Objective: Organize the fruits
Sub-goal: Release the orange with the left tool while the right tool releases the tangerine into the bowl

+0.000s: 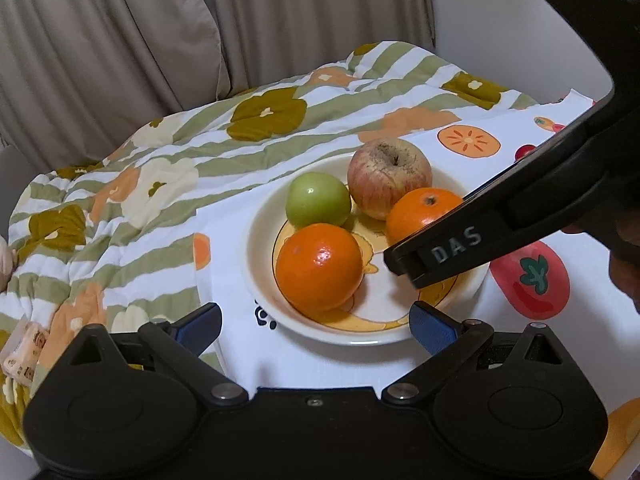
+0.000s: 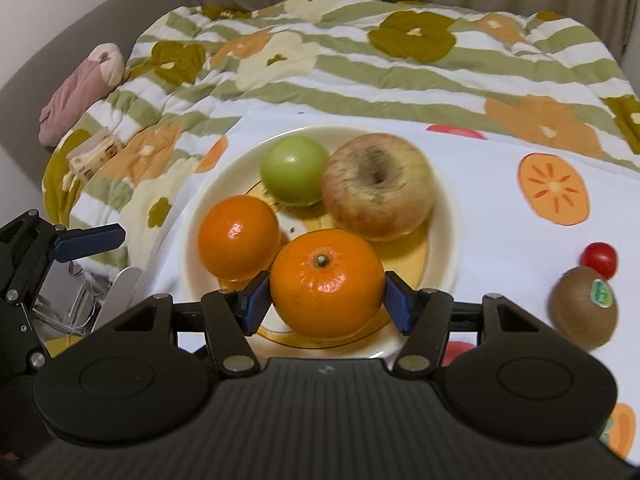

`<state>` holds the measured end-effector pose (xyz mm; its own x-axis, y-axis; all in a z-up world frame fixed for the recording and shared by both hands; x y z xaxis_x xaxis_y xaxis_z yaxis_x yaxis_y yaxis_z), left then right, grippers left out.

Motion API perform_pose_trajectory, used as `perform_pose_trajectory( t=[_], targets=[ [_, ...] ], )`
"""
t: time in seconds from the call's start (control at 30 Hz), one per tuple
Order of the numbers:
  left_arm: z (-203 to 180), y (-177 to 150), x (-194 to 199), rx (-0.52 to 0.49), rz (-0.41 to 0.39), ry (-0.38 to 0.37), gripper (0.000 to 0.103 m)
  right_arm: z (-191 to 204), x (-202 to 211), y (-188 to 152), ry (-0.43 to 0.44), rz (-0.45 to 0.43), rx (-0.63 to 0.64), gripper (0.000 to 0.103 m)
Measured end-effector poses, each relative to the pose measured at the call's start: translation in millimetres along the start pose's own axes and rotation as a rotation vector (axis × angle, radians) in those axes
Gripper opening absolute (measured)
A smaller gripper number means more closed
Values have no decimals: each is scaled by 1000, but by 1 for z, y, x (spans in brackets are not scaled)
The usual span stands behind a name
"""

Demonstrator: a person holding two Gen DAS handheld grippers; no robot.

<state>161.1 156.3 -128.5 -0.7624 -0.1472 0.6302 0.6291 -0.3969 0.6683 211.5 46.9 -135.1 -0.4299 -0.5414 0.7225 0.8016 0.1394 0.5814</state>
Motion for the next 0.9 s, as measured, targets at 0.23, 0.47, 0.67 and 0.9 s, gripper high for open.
perform_pose_trajectory(
  t=[0.23,0.47,0.67,0.9],
  targets=[
    [1,-4,2,9,6,-3,102,2,-1,1,11,-32,1,77],
    [-1,-5,7,12,-1,-12,102,10,23,1,17,-109,64,103],
    [-2,-1,15,13,-2,-10,102,6,44,-1,-6,-134,49,103],
    [-11,12,38,55,-7,40,102,0,80,-6,9,-141,80,103]
  ],
)
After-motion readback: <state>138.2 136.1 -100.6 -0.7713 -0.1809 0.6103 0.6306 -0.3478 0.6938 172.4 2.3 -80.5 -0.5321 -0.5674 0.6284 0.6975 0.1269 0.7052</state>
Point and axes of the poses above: each gripper's, at about its wrist camera, not at the fingertips, and x roughly against the way its jaws point, z to its left, y to its top, the point moved 3 cm from there along -x, roughly the way its jaws point, and after that the axes turned 15 degrees about y, right-handed, at the moved point
